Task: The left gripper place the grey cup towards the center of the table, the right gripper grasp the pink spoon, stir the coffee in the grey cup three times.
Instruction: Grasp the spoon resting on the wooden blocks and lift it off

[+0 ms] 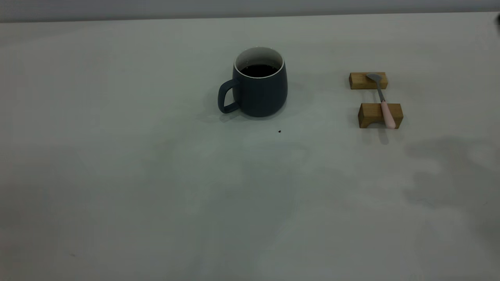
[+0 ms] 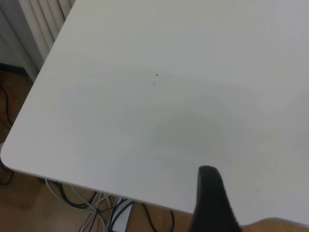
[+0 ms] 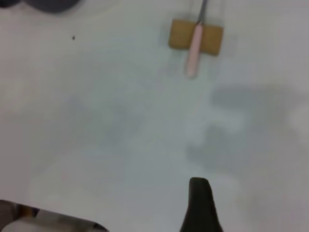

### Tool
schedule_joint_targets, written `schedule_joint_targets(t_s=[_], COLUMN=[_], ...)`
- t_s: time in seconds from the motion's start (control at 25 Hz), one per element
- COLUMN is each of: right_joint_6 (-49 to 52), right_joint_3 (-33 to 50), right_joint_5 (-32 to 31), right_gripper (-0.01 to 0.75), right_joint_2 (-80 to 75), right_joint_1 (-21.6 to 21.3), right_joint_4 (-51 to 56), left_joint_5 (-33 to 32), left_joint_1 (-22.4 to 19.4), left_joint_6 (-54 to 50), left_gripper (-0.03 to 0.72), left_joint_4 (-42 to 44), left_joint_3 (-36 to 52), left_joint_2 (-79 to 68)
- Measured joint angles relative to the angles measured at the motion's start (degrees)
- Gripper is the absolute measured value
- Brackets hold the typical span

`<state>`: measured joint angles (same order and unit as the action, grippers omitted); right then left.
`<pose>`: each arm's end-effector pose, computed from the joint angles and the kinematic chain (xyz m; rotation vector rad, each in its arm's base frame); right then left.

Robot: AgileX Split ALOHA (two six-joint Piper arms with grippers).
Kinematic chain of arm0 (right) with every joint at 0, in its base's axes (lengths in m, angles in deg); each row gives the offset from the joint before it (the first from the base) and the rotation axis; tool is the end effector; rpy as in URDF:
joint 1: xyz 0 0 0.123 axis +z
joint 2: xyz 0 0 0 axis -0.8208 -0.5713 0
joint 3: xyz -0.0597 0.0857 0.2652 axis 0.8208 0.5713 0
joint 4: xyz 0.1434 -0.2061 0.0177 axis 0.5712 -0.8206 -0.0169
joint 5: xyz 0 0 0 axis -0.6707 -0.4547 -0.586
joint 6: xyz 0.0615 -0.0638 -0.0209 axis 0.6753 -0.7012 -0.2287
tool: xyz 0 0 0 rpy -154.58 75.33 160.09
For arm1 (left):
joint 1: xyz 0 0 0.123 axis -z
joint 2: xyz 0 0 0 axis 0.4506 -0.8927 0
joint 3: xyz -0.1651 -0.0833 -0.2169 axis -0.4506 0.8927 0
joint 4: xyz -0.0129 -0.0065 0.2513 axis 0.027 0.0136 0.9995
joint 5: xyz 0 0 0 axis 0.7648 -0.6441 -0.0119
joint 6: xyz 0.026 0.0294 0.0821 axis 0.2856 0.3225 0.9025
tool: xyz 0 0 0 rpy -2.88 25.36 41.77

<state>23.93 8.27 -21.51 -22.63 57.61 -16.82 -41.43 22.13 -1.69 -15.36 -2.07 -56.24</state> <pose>0.2639 0.0290 0.2120 -0.2082 2.7198 0.2613 -0.0113 0.0104 0.2684 -0.2701 2.0928 0.1152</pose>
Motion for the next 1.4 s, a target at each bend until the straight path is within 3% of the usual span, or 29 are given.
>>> schedule_joint_targets(t_s=[0.28,0.44,0.96,1.4], right_joint_6=[-5.28,-4.94,10.04,10.42], right_joint_3=[-7.78,-13.79,-33.86,-36.83], right_joint_5=[1.90,2.04,-4.58,-4.54], right_gripper=[0.592,0.591,0.591,0.591], right_joint_2=[-17.97,-27.71,-49.46,-55.61], right_joint_1=[0.13,2.44,4.97,5.15], right_joint_4=[6.79,6.93,-1.61,-1.54], left_joint_5=[0.00,0.00,-0.04,-0.04], left_joint_1=[0.00,0.00,0.00,0.00], left_joint_6=[0.00,0.00,0.00,0.00], left_gripper=[0.567,0.567,0.567,0.567], left_joint_4=[0.00,0.00,0.00,0.00], left_joint_3=[0.00,0.00,0.00,0.00], left_joint_2=[0.00,0.00,0.00,0.00])
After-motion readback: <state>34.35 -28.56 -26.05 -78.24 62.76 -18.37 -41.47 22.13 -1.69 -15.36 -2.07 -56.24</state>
